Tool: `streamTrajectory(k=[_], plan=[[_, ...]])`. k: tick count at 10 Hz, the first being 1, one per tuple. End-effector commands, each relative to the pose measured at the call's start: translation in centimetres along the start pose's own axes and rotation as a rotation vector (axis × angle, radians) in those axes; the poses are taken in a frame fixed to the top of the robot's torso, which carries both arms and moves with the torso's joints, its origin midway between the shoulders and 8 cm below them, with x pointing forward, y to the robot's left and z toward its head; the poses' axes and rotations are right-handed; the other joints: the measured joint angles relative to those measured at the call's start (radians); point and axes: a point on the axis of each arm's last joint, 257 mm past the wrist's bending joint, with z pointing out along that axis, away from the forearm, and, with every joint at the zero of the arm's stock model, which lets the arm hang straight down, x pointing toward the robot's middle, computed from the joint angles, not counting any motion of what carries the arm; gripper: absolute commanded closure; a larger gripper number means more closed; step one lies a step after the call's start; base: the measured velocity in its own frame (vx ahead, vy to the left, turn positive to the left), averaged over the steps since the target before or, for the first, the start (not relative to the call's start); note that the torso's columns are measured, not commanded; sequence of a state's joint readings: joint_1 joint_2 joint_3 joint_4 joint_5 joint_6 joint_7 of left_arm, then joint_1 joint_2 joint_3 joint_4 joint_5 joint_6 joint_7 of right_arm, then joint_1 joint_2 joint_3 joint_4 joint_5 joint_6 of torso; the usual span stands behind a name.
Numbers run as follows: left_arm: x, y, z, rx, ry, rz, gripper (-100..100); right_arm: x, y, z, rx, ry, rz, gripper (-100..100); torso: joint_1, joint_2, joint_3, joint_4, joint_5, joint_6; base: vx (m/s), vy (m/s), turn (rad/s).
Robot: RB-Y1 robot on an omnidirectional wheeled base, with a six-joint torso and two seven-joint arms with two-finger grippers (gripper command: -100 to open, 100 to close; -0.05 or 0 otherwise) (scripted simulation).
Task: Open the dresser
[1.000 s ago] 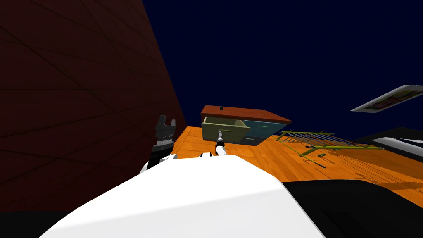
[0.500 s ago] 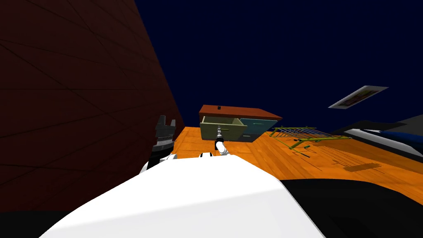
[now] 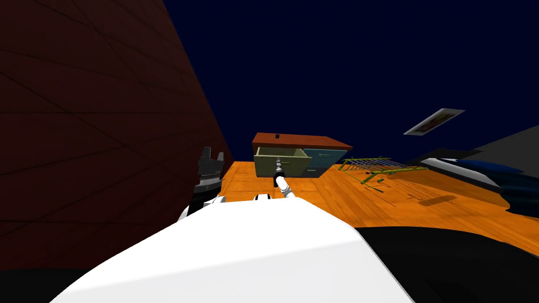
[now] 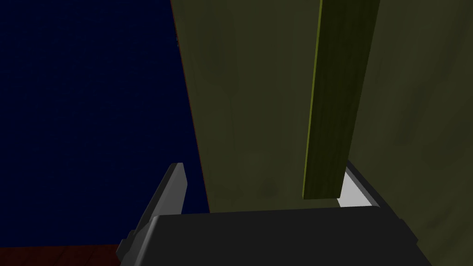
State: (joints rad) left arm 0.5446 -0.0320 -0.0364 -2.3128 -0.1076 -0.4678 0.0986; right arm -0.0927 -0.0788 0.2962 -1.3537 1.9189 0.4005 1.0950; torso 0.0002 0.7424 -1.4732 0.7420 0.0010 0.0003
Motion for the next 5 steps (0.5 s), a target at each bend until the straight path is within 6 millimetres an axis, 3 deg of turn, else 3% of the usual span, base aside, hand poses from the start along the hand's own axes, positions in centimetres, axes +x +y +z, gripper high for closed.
streamTrajectory(k=[1,5], plan=[[0.0,0.0,0.0,0.0,0.0,0.0,0,0.03,0.18,-0.07,-0.003,0.0,0.0,0,0.0,-0.001,-0.001,-0.001,0.0,0.0,0.0,0.0,0.0],[0.0,0.0,0.0,0.0,0.0,0.0,0,0.04,0.48,-0.17,-0.01,0.0,-0.001,0,0.0,-0.004,-0.002,-0.003,-0.001,0.0,0.0,0.0,0.0]])
